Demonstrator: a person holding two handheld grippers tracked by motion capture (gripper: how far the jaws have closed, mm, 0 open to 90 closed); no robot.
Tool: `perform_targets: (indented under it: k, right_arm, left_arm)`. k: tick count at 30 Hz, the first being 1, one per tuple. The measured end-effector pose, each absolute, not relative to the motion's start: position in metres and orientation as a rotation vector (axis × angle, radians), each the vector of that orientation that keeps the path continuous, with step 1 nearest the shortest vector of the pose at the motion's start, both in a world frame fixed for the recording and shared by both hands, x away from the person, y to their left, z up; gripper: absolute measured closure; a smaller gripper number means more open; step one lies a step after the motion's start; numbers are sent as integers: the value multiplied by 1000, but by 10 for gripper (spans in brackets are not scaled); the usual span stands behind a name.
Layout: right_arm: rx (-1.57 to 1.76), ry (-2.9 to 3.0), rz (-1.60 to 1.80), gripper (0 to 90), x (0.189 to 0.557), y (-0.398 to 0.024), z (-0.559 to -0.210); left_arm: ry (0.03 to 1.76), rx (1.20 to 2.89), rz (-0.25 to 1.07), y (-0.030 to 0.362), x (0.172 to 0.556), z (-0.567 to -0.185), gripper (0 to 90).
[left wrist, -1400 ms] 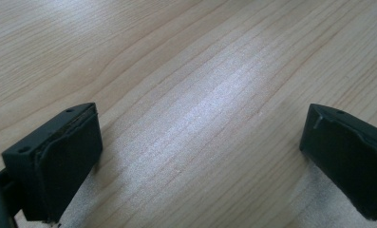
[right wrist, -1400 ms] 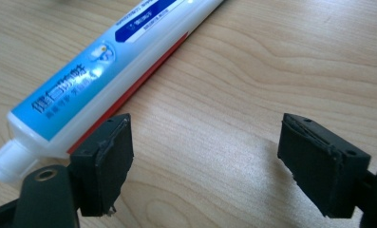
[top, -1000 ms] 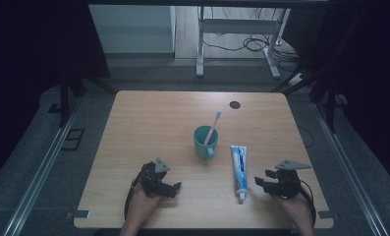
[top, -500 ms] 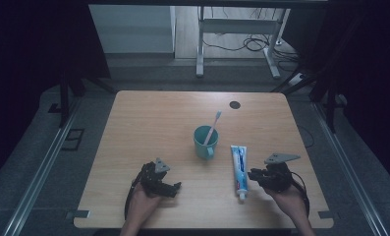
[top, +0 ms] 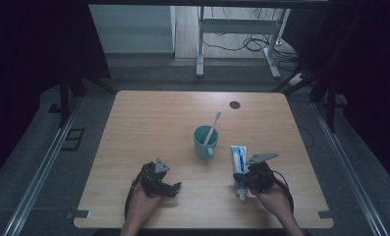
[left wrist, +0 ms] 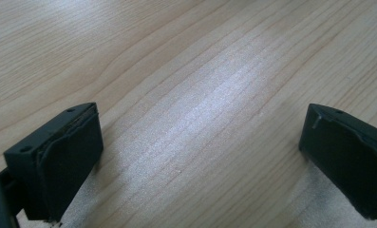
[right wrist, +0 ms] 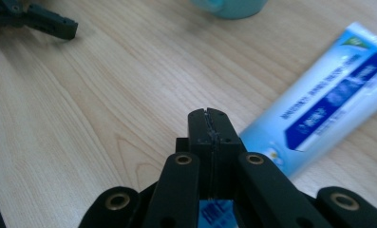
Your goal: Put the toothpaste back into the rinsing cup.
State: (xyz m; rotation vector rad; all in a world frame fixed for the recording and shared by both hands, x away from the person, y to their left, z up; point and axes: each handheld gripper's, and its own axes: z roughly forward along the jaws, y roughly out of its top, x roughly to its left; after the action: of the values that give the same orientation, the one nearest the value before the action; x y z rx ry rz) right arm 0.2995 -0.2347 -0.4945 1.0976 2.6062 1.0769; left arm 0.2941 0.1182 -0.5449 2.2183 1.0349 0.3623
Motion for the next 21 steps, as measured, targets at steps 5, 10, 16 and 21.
perform_targets:
  k: [5,10,16,21]
  right_arm:
    - [1114,2645,1034,884,300,-229,-503]
    - [1143,2641,1057,889,301,-232,-505]
    - [1137,2630,1017,873,301,-239,-506]
    - [1150,2607,965,852,300,-247,-508]
  left_arm:
    - [1033,2221,363,118,294,-545,9]
    - [1035,2220,363,118,294,-545,9]
    - [1034,2221,364,118,294,-545,9]
    - [1033,2220,364,118,294,-545,9]
